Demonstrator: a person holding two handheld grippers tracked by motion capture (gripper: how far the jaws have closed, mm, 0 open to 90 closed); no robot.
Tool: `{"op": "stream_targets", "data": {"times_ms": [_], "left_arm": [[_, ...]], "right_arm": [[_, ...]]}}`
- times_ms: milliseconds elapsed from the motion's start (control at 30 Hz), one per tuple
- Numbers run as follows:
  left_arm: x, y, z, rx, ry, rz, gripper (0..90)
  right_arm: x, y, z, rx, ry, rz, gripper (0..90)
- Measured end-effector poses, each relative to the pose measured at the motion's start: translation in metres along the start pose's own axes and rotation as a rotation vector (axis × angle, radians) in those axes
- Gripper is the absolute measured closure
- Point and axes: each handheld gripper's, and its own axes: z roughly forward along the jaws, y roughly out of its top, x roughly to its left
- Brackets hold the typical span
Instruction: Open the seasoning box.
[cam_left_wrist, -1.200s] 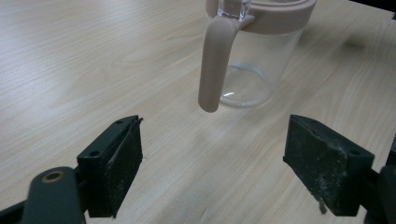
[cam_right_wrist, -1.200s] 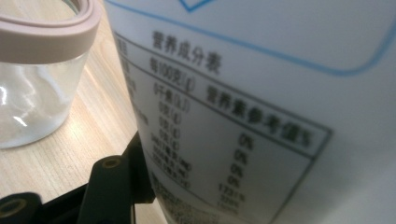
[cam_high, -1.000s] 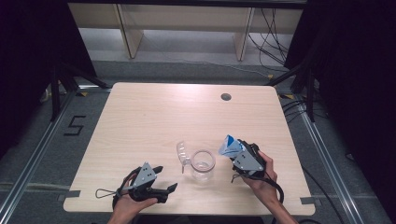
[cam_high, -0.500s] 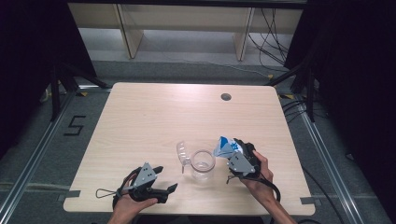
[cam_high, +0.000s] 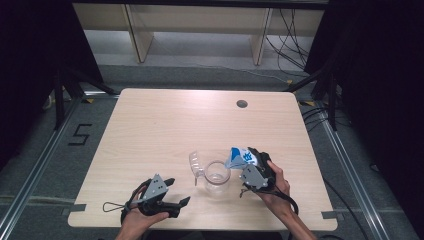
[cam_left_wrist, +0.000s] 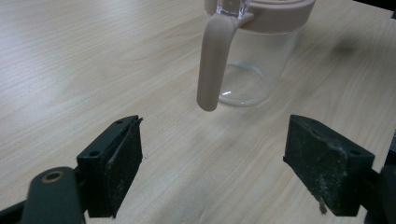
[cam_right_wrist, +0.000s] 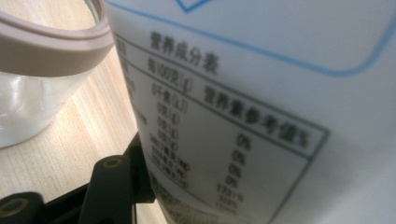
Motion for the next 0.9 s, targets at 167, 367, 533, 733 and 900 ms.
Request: {"op": "stream_targets", "data": {"times_ms": [167, 367, 533, 733, 900], "left_arm": [[-0.0001, -0.0002, 0.0001, -0.002, 0.002, -0.007, 18.6], [0.0003, -0.0006, 0.0011, -0.013, -0.006, -0.011, 18.6], [-0.0003, -0.0005, 0.0004, -0.007, 0.000, -0.016, 18.6], [0.0001, -0.0005, 0.0000, -0.001, 0.000, -0.009, 18.7], [0.0006, -0.0009, 0.0000, 0.000, 0.005, -0.011, 18.6]], "right_arm": [[0.0008, 0.0012, 0.0009, 0.002, -0.009, -0.019, 43.7], [0.0011, 0.0020, 0.0017, 0.002, -0.013, -0.052, 43.8], [0.0017, 0.0024, 0.0017, 0.002, -0.022, -0.077, 43.8], [0.0032, 0.0013, 0.0025, 0.015, -0.031, -0.091, 43.8], [0.0037, 0.0021, 0.0028, 0.028, -0.028, -0.100, 43.8]]}}
